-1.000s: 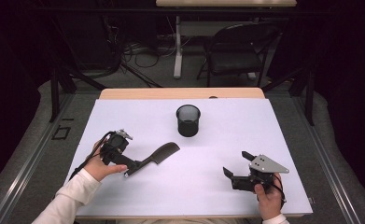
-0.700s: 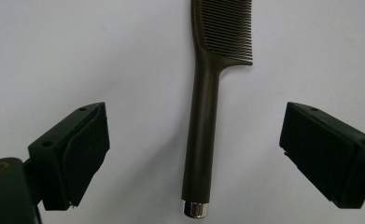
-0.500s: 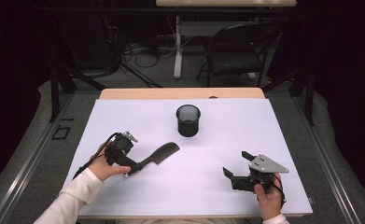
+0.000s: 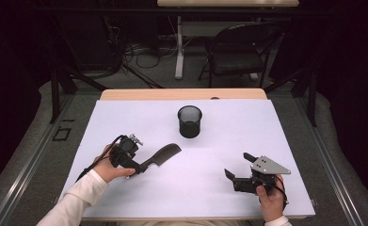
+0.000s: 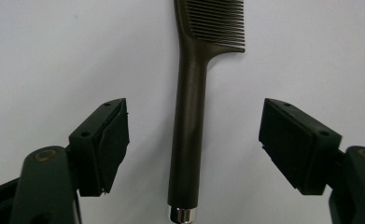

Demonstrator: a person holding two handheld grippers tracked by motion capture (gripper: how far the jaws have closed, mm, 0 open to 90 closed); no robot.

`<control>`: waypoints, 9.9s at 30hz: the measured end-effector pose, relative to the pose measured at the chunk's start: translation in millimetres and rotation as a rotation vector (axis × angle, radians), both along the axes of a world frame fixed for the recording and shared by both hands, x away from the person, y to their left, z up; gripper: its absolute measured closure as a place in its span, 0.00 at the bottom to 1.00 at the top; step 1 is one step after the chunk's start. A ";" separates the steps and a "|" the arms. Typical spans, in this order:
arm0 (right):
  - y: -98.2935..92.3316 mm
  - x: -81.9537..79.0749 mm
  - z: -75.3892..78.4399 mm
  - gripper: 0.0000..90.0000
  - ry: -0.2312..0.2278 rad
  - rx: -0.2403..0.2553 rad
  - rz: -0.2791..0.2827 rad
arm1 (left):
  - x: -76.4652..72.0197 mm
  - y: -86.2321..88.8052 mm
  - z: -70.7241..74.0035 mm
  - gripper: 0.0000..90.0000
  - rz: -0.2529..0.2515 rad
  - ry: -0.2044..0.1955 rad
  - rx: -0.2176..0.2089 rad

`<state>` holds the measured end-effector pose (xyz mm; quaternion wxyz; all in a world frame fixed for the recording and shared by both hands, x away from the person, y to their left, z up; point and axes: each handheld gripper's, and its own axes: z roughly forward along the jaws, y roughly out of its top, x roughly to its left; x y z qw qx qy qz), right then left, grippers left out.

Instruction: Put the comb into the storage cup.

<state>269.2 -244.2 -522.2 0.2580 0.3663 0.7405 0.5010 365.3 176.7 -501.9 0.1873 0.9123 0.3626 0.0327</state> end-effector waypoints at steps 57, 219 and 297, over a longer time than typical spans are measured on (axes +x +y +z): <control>0.3 0.5 -0.7 0.12 0.001 -0.004 0.006 | 8.4 -14.0 -21.9 0.69 -0.076 0.057 0.168; 0.7 1.3 -2.5 0.12 0.011 -0.020 0.007 | -1.8 -19.6 53.2 0.81 0.062 -0.311 -0.297; 29.2 40.0 26.7 0.03 0.268 0.091 -0.022 | -27.8 -50.6 21.5 0.81 0.152 -0.498 -0.473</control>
